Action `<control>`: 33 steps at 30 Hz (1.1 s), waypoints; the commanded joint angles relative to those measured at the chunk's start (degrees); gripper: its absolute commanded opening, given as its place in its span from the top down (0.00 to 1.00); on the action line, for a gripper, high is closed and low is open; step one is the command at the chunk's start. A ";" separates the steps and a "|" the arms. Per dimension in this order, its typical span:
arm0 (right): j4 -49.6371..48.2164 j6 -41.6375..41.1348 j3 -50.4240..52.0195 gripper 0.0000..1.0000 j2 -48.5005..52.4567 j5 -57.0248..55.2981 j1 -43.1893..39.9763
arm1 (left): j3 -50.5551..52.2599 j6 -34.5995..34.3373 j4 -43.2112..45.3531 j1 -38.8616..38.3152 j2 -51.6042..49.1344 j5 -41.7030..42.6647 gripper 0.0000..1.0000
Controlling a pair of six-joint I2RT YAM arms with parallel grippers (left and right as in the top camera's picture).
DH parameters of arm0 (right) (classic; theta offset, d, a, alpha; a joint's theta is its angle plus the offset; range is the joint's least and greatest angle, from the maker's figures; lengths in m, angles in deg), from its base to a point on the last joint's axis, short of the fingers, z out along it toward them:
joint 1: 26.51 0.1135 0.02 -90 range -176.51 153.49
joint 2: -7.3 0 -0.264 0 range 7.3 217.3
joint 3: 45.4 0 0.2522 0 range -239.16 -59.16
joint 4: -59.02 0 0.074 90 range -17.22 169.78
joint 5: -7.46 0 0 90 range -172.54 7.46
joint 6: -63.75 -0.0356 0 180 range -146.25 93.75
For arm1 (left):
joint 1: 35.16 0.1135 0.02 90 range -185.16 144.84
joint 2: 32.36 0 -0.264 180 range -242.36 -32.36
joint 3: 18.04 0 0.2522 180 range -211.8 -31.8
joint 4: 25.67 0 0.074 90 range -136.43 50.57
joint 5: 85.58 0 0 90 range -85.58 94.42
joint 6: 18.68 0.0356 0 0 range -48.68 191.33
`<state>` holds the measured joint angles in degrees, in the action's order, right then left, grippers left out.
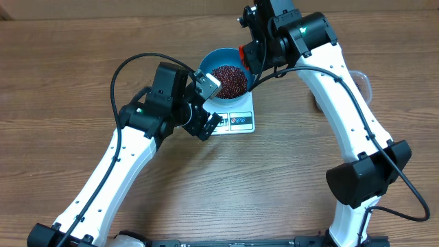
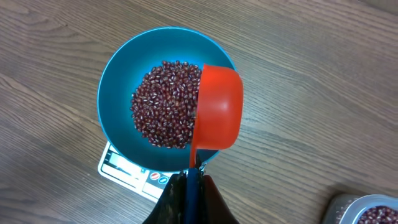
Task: Scoop item into bowl and weigh 150g on scale
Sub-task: 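Tip the scoop and shake beans into the teal bowl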
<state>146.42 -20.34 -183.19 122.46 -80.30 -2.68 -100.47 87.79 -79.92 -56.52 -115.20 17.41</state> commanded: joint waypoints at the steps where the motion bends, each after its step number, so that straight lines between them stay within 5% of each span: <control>1: -0.26 1.44 -1.73 0.96 -0.07 -0.55 0.55 | -1.20 0.22 0.20 -0.02 0.02 -0.31 0.01; 18: 1.95 1.66 -1.68 0.96 -0.04 26.01 -10.03 | -1.20 0.22 0.20 -0.02 0.02 -0.31 0.00; 33: 2.12 1.95 -1.68 0.96 -0.04 27.67 -11.21 | -1.20 0.22 0.20 -0.02 0.02 -0.31 0.00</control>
<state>148.74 -19.01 -183.19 122.46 -53.65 -13.78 -100.47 87.79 -79.94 -56.52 -115.20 17.41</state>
